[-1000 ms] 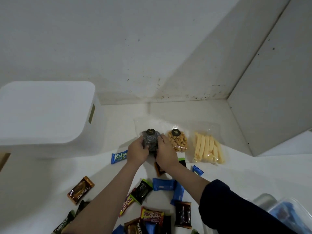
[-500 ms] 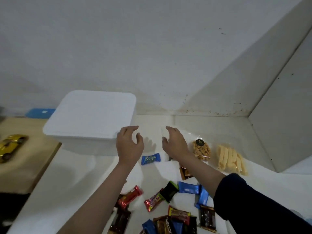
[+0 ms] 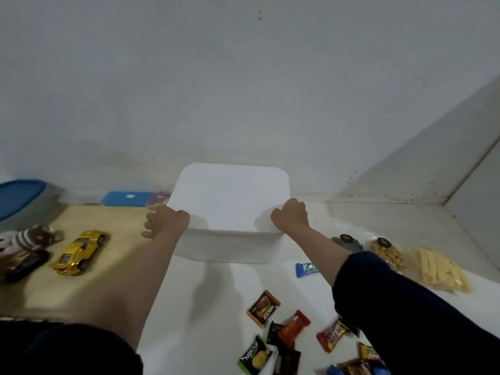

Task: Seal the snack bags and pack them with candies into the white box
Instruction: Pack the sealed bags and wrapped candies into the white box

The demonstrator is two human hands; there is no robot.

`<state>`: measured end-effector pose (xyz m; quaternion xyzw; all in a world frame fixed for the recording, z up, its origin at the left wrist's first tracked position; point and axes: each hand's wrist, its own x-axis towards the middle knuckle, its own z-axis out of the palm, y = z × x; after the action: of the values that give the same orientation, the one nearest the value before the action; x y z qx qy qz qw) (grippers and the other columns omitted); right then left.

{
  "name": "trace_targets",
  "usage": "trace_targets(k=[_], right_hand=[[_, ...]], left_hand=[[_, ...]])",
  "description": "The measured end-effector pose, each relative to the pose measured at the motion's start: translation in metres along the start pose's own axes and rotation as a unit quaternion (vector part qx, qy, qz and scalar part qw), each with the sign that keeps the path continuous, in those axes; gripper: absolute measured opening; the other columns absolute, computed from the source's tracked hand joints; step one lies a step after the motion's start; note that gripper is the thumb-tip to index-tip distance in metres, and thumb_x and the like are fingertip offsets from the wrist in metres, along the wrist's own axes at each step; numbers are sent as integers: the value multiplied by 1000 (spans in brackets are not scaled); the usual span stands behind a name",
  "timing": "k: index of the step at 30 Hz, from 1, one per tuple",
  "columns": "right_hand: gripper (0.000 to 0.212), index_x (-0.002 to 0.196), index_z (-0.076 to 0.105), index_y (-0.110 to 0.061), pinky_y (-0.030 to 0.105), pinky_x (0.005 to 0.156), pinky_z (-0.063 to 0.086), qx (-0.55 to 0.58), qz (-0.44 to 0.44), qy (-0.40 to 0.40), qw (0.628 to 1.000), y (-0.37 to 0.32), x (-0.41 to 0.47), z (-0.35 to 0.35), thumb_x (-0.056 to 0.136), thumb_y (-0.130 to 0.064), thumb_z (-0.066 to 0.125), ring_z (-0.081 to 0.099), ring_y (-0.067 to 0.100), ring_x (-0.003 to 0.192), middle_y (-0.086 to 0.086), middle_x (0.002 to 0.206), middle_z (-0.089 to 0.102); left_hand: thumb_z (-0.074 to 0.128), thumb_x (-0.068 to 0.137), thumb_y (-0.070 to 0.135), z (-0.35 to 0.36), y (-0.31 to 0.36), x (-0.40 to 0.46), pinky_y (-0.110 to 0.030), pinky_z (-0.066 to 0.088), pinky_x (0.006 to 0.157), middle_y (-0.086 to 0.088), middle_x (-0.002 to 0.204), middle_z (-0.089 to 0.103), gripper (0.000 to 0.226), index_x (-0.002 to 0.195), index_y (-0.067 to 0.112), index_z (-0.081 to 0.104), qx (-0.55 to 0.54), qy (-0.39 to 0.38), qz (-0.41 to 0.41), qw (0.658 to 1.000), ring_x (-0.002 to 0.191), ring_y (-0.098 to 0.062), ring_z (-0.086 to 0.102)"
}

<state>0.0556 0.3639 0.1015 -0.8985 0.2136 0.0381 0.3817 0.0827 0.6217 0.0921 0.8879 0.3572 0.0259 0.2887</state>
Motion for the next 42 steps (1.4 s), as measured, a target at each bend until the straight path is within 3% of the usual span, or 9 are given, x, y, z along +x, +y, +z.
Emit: trace_targets(k=[5,12,17,21,24,28,32,39,42], right_hand=[[35,113,52,-2,33,79,45,24,78,1,997,-12,3,5,84,-21,54,52,35,106,21,126,44],[14,83,53,-7,25,57,39,86,105,26,990,-23,6,5,77,-20,56,48,20,64,7,85,56],[38,107,55,-3,26,59,38,133,118,38,983,-35,0,4,73,-23,56,53,27,82,11,104,61],[28,99,47,-5,33,75,46,161,113,75,978,-33,-11,8,77,-19,56,55,33,97,16,121,52],[34,110,45,-3,34,78,42,163,90,97,978,-33,-29,9,82,-19,55,51,35,109,15,126,44],[39,119,41,1,36,79,45,167,25,106,980,-32,-71,9,88,-20,54,49,28,89,17,126,41],[35,118,42,1,35,77,48,198,-26,76,977,-18,-121,12,90,-15,52,49,23,87,18,124,47],[31,119,41,2,25,75,38,187,-85,-1,979,30,-216,25,91,-8,49,48,12,81,14,122,43],[28,117,39,0,23,76,37,171,-111,-35,978,58,-246,35,91,-7,49,47,12,84,7,114,36]], left_hand=[[53,82,16,-10,-8,18,-33,43,81,-16,123,56,49,128,2,45,-124,-98,76,985,109,-33,55],[55,81,22,-22,-4,34,-37,48,88,-12,119,55,51,129,7,44,-123,-128,51,983,105,-30,55],[53,81,18,-21,-7,36,-34,47,80,-11,114,54,49,128,7,45,-215,-128,43,967,97,-26,53],[51,82,15,-24,-17,31,-36,46,81,-12,115,53,47,128,8,44,-277,-134,57,950,99,-27,52],[51,86,15,-30,-29,22,-32,43,78,-6,109,52,42,128,13,46,-323,-99,81,938,98,-25,52],[50,91,21,-48,-51,0,-34,45,82,-4,111,56,33,124,13,52,-345,-20,73,936,97,-22,53],[47,92,27,-67,-81,-22,-40,47,88,-10,112,62,33,115,7,59,-303,48,50,951,101,-29,57],[46,90,29,-88,-171,-82,-33,41,69,-12,84,61,30,81,6,63,-225,105,26,968,78,-25,54],[46,90,31,-87,-213,-115,-39,44,78,-15,90,62,34,90,5,68,-153,151,1,977,89,-33,56]])
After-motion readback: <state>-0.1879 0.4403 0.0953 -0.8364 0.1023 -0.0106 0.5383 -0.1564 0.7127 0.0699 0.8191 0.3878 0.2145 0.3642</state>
